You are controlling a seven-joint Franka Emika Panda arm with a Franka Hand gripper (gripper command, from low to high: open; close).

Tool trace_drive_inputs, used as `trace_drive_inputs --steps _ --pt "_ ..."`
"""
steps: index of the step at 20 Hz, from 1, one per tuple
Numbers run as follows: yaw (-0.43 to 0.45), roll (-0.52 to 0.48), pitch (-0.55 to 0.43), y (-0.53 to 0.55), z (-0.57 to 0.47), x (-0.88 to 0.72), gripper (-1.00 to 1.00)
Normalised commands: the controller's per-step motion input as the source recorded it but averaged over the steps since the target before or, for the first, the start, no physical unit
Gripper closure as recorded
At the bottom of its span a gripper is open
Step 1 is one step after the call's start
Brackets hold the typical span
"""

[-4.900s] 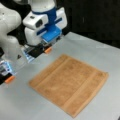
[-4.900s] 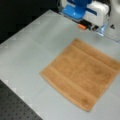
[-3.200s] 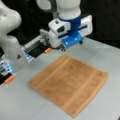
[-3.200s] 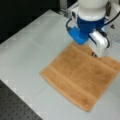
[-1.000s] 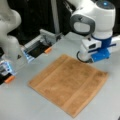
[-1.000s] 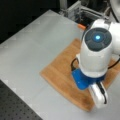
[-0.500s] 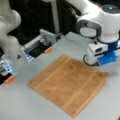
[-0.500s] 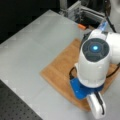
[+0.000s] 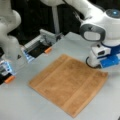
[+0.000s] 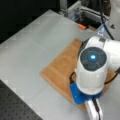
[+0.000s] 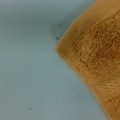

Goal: Folding a towel twice

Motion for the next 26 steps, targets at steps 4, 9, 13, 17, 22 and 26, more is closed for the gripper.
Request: trace_drive_inputs --steps 4,9,13,17,22,26 --pt "-0.068 -0.401 0.154 0.15 0.04 0.31 -1.0" --pt "-0.059 -0.432 0.151 0.12 0.0 0.3 -1.0" --pt "-0.041 -0.398 0.148 0.14 0.04 0.3 -1.0" --pt "-0.039 -0.425 0.076 0.16 0.04 0.31 -1.0" --pt "-0.047 -0.426 0.047 0.18 -0.05 0.28 -1.0" --pt "-0.031 -0.371 0.025 0.16 -0.09 0.24 -1.0"
